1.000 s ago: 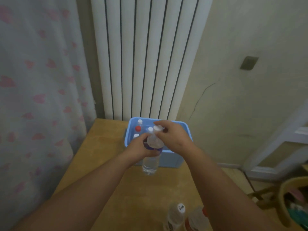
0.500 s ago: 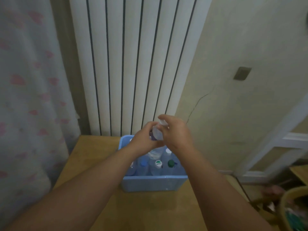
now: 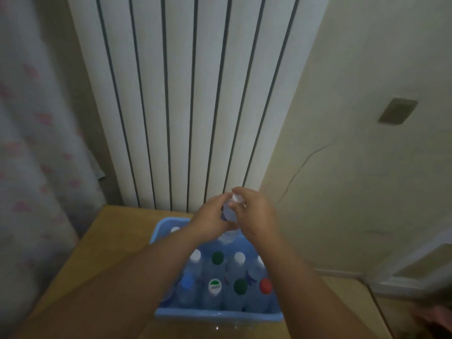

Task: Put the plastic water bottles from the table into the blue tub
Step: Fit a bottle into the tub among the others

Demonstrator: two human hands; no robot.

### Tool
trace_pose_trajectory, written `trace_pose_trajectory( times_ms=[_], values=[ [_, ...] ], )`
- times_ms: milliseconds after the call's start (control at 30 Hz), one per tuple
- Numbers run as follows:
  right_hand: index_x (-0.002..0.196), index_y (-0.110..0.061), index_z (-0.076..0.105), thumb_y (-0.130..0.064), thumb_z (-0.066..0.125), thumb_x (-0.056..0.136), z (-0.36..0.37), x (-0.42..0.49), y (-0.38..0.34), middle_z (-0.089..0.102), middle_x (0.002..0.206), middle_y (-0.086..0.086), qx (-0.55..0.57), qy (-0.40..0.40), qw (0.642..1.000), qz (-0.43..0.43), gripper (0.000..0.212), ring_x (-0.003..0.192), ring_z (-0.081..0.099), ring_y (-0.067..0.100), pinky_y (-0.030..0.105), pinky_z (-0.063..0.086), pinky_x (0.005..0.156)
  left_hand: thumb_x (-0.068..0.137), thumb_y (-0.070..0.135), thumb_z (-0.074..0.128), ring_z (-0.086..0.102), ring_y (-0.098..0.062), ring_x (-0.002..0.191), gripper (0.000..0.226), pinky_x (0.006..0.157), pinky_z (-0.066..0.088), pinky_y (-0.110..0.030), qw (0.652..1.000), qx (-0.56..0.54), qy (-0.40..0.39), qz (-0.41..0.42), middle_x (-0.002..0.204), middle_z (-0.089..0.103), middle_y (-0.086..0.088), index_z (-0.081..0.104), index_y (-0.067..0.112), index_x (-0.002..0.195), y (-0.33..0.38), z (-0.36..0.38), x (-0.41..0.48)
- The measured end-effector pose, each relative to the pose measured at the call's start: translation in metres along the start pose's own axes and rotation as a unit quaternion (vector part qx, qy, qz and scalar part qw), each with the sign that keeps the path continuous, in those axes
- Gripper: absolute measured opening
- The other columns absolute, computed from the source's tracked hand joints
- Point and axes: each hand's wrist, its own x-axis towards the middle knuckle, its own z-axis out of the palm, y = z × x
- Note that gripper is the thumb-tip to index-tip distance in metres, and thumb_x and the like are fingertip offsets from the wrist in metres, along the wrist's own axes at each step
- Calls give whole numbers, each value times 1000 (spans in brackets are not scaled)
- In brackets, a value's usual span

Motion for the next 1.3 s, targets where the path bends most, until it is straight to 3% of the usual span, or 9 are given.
trace_pose_trajectory(
  times_ms=[133, 267, 333, 500, 633, 800, 1033, 1133, 1300],
  values=[
    [123, -19, 62, -23, 59, 91, 20, 22, 24, 65, 121, 6, -1, -53, 999, 4, 32, 109, 59, 21, 26, 42, 89, 66, 39, 84, 60, -9, 106, 71, 91, 54, -39, 999, 34, -17, -26, 120, 63, 10, 52, 33, 129, -23, 13, 17],
    [114, -18, 66, -20, 58, 90, 48, 29, 42, 67, 111, 6, -7, -98, 995, 35, 26, 104, 61, 23, 27, 43, 82, 69, 35, 81, 61, -13, 98, 50, 87, 53, -37, 987, 132, -70, -57, 110, 65, 8, 58, 32, 113, -39, 16, 28],
    [109, -16, 67, -19, 57, 89, 59, 31, 50, 68, 107, 9, -18, -131, 990, 50, 23, 100, 63, 25, 27, 44, 78, 74, 38, 76, 62, -15, 97, 38, 87, 52, -38, 975, 175, -113, -72, 107, 67, 4, 61, 29, 108, -49, 19, 31],
    [95, -23, 67, -21, 57, 82, 84, 31, 61, 69, 95, 3, -33, -189, 977, 94, 16, 88, 63, 22, 29, 52, 73, 75, 56, 63, 61, -19, 104, 43, 96, 44, -42, 929, 326, -156, -79, 110, 68, 6, 60, 33, 110, -73, 24, 35],
    [97, -25, 69, -18, 60, 81, 99, 32, 66, 68, 99, 2, -72, -234, 965, 95, 19, 93, 63, 19, 24, 42, 72, 84, 55, 57, 60, -21, 107, 38, 95, 39, -37, 884, 418, -187, -95, 111, 67, 2, 63, 28, 110, -83, 29, 32],
    [106, -22, 68, -18, 60, 87, 112, 34, 64, 68, 107, 5, -68, -264, 957, 100, 21, 99, 63, 23, 31, 51, 87, 86, 51, 56, 60, -20, 106, 33, 89, 40, -35, 890, 401, -171, -136, 109, 67, 2, 64, 27, 108, -98, 28, 28],
    [130, -22, 54, -23, 45, 97, 110, 32, 60, 56, 130, 8, -48, -270, 956, 107, 34, 117, 53, 26, 33, 43, 98, 87, 57, 57, 58, -23, 113, 49, 97, 42, -37, 852, 443, -223, -169, 121, 64, -2, 61, 21, 120, -93, 17, 30],
    [133, -23, 51, -20, 47, 94, 107, 28, 59, 55, 133, 7, -71, -262, 957, 100, 39, 119, 53, 27, 34, 44, 98, 87, 50, 61, 61, -22, 106, 44, 92, 47, -35, 861, 434, -204, -171, 118, 66, -4, 61, 19, 118, -88, 8, 24],
    [136, -20, 50, -17, 55, 90, 89, 17, 45, 57, 135, 8, -77, -240, 962, 105, 46, 122, 54, 26, 32, 44, 101, 89, 36, 61, 54, -25, 124, 65, 102, 43, -37, 941, 298, -106, -122, 140, 54, -5, 36, 25, 148, -71, -9, -3]
  ],
)
